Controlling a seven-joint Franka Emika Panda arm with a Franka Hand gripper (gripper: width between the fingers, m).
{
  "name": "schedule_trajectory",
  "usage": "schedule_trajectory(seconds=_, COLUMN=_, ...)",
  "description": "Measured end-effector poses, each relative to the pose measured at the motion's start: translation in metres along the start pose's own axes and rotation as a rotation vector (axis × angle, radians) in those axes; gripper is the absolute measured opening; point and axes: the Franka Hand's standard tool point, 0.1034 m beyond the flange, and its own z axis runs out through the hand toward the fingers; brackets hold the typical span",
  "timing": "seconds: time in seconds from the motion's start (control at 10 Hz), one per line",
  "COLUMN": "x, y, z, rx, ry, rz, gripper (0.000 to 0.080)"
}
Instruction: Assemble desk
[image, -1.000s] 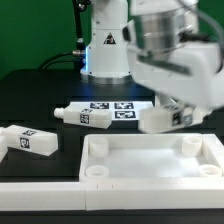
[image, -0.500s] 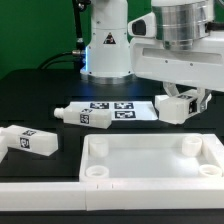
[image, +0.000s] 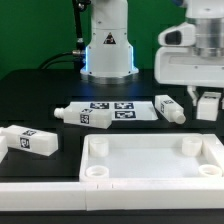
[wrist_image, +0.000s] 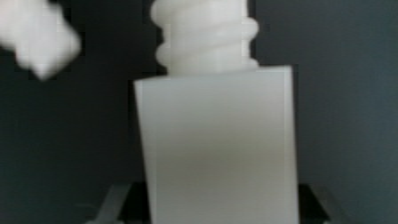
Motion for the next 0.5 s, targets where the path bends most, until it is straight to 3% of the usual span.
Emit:
schedule_trajectory(seconds=0.2, x=0.002, y=0.003, z=0.001, rx=-0.001, ry=-0.001, rz=-0.078, gripper=0.0284)
schedule_trajectory(seconds=0.4, x=-0.001, y=0.012, z=0.010, rx=0.019, ry=0.019, rz=-0.025, gripper=0.0284)
schedule_trajectory(seconds=0.5, x=-0.025, y=0.014, z=0.022, rx=-0.002, ry=-0.005, rz=-0.024, gripper=0.0284)
